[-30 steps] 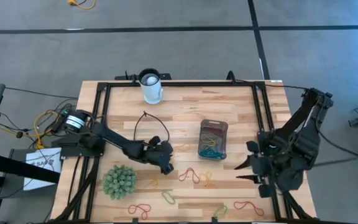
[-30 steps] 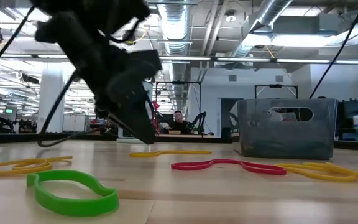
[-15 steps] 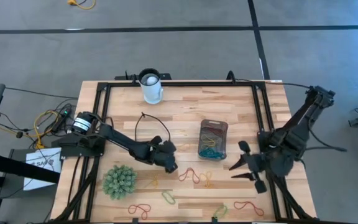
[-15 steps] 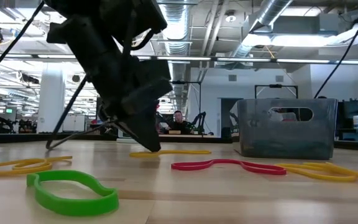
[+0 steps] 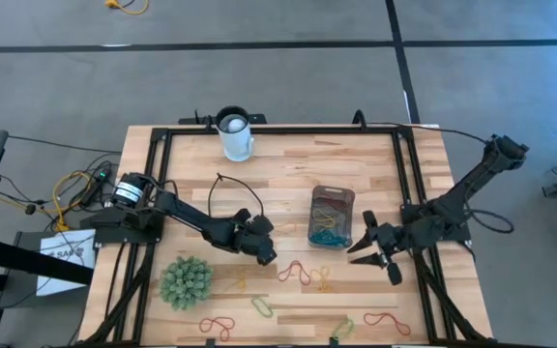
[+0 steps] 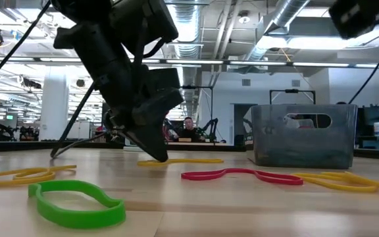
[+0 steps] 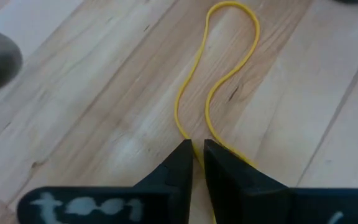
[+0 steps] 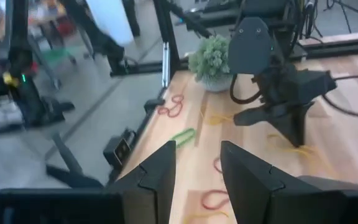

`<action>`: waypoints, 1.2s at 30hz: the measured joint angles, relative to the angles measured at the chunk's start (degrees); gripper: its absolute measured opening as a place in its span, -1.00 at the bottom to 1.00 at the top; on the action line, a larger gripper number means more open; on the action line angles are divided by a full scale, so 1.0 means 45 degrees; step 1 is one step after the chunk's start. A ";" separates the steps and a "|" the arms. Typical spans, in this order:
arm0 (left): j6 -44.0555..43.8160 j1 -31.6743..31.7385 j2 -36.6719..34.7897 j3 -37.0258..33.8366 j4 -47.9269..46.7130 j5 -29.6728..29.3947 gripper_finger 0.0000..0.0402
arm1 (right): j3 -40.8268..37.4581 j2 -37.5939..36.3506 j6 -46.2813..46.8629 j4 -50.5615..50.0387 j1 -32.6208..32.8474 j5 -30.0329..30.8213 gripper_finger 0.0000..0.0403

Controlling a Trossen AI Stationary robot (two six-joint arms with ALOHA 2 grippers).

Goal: Pick and place items into bin
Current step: Put the yellow rubber band into the black bin

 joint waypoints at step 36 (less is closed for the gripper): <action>0.2389 -0.1031 -0.0024 0.1565 -0.0915 -0.2126 -1.00 | 0.1745 1.1231 0.5129 0.2604 0.1185 0.1374 -0.41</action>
